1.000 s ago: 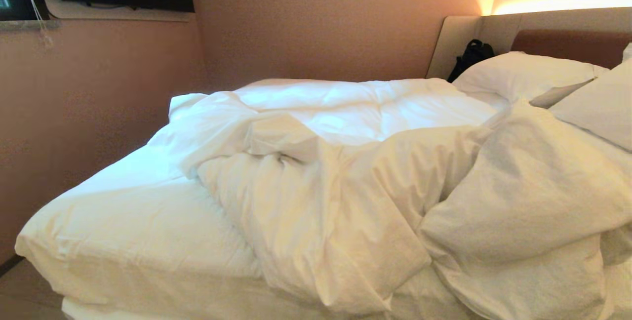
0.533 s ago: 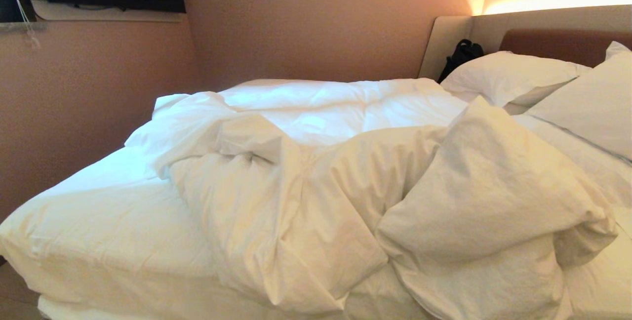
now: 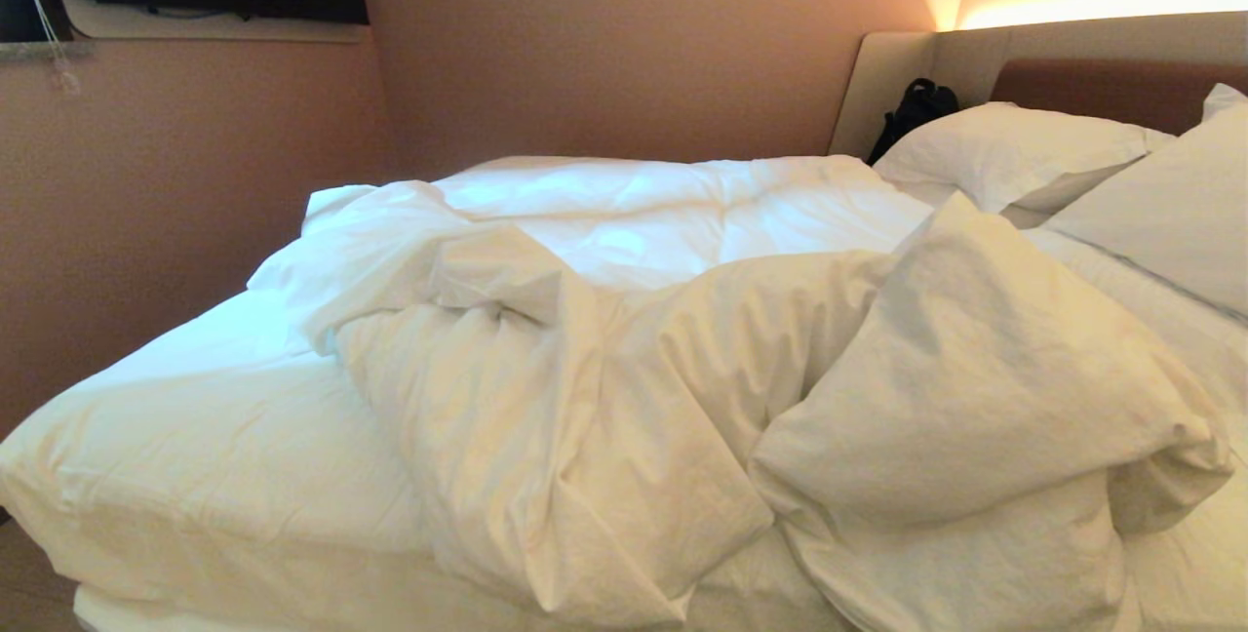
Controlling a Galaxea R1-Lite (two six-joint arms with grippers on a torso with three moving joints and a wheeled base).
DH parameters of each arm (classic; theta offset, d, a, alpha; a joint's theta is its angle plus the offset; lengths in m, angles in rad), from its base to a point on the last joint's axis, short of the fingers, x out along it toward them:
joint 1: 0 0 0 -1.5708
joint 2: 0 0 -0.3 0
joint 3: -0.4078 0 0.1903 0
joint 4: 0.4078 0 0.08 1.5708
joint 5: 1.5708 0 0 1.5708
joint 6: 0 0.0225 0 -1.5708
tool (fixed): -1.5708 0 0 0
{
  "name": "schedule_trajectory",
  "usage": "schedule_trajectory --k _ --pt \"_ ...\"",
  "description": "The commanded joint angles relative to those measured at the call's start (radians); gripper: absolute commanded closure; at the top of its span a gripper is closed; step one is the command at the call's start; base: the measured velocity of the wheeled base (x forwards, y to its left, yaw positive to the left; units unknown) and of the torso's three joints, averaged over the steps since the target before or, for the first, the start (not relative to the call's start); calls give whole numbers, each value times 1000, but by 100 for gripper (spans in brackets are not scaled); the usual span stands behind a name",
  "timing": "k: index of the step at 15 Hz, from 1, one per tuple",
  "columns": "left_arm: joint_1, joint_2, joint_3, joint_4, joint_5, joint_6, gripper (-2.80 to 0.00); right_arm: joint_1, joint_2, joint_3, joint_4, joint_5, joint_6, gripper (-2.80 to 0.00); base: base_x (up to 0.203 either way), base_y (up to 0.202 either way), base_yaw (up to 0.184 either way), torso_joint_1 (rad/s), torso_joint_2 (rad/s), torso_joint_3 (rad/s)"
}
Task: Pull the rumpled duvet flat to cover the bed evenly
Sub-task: Hold the folded corner of the quilt
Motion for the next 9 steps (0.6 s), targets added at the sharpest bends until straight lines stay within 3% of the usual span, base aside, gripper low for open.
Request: schedule_trajectory --k 1,9 --pt "1 -1 1 0 0 0 0 1 0 0 0 0 0 0 0 0 0 0 0 0" --pt "1 0 1 0 0 0 0 1 0 0 1 -1 1 0 0 0 0 0 0 0"
